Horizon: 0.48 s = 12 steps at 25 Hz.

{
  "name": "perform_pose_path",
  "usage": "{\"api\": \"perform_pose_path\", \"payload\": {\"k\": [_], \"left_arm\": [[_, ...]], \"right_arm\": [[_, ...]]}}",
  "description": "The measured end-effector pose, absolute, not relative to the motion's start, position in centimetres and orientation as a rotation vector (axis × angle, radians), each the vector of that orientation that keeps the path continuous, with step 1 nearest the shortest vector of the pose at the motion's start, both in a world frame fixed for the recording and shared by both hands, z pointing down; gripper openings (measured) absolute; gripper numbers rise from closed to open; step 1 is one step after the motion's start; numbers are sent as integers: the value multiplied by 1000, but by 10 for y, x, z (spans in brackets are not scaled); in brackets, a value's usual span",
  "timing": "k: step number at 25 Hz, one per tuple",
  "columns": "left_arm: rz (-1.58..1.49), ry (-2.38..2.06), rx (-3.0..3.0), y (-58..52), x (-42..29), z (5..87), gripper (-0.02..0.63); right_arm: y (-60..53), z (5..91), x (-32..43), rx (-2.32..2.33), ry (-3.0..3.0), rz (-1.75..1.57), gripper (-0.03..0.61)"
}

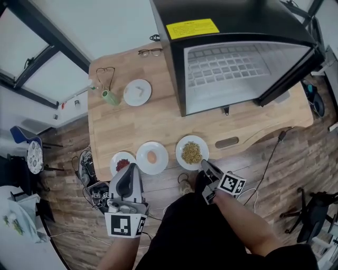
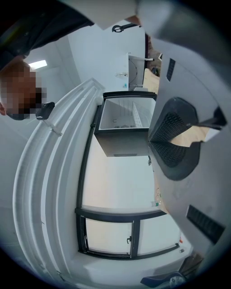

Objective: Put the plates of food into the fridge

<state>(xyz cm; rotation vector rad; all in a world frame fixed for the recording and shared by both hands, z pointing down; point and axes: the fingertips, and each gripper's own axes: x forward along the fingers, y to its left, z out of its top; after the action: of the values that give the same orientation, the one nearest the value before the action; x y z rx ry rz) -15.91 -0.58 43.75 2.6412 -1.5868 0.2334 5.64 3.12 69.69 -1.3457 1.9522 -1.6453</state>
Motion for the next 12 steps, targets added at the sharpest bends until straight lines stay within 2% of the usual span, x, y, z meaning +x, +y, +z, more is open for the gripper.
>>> {"api": "perform_pose_path", "payload": {"k": [12], "left_arm": [[110,-1545,2671,-22,-138,411,3]], "right_arm": [[26,626,102,-1371,1892,-1509,34]]}}
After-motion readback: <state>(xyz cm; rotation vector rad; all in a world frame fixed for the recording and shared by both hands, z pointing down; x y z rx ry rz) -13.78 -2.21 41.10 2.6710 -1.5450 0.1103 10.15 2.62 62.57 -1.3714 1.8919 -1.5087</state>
